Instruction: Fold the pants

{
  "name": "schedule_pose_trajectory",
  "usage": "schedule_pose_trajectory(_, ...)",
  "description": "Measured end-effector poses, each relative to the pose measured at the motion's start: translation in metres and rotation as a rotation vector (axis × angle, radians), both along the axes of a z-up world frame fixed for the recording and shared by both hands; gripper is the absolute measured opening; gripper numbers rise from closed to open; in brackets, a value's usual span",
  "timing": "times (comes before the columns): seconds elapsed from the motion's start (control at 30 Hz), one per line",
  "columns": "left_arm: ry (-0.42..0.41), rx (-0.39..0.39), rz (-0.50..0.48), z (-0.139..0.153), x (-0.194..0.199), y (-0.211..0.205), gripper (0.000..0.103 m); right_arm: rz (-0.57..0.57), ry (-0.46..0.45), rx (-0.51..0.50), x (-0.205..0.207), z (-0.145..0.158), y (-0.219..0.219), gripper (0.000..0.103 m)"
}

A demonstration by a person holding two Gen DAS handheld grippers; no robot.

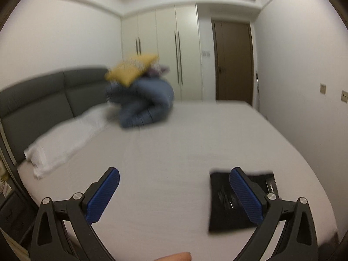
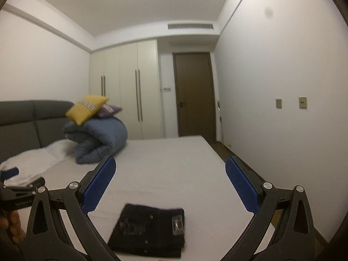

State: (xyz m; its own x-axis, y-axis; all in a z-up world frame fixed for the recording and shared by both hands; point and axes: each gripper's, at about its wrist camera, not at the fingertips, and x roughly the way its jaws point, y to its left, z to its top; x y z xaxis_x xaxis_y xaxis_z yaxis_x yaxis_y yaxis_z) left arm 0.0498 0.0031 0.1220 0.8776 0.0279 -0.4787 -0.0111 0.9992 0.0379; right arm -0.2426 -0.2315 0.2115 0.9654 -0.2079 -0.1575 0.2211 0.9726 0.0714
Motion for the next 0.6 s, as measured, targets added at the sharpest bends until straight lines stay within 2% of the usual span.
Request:
schedule_pose_trajectory(0.2, 0.226, -0.054, -0.042, -0.057, 0.015, -0.008, 0.103, -0.012, 0.163, 0.107, 0.006, -0.028, 0.011, 0.103)
schedule_pose_trajectory(0.37, 0.315, -0.051, -0.059, -0.092, 0.005, -0.022, 0.103, -0.023, 0.308, 0.202, 0.022, -0.073, 0.003, 0.103)
schedule_pose_trajectory(0.6, 0.388, -0.078, -0.074, -0.116, 0.01, -0.026, 0.103, -0.018, 0.421, 0.221, 0.039, -0.118, 0.008, 0.103)
